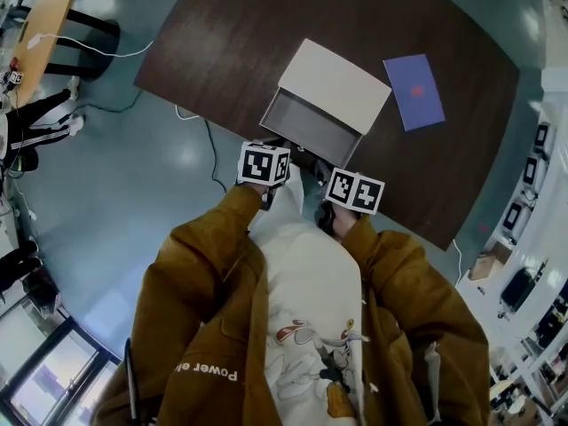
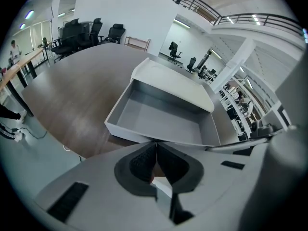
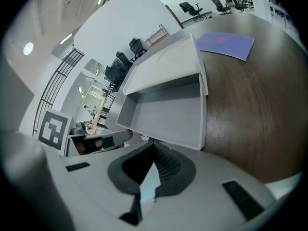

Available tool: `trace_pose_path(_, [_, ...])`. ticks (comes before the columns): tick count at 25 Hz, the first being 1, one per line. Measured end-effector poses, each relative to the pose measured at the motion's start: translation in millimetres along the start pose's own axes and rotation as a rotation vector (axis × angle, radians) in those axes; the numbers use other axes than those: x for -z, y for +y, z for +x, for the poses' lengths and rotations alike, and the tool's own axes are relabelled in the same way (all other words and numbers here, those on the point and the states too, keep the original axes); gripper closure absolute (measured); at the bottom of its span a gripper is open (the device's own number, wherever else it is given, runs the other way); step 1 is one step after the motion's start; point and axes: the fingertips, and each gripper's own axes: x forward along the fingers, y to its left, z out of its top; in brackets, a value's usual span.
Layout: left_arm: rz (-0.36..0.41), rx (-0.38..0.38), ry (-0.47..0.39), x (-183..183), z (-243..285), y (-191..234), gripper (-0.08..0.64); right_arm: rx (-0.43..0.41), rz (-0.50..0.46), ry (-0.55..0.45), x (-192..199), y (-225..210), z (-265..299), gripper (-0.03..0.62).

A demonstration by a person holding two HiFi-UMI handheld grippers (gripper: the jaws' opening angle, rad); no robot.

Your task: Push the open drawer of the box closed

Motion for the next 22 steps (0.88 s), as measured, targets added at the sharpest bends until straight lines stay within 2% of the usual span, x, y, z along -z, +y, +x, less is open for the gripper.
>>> trace_pose_path(22, [0.029, -0.002, -0.023, -28, 4, -5, 0.554, 0.030, -0.020, -0.070, -27, -8, -6, 0.586])
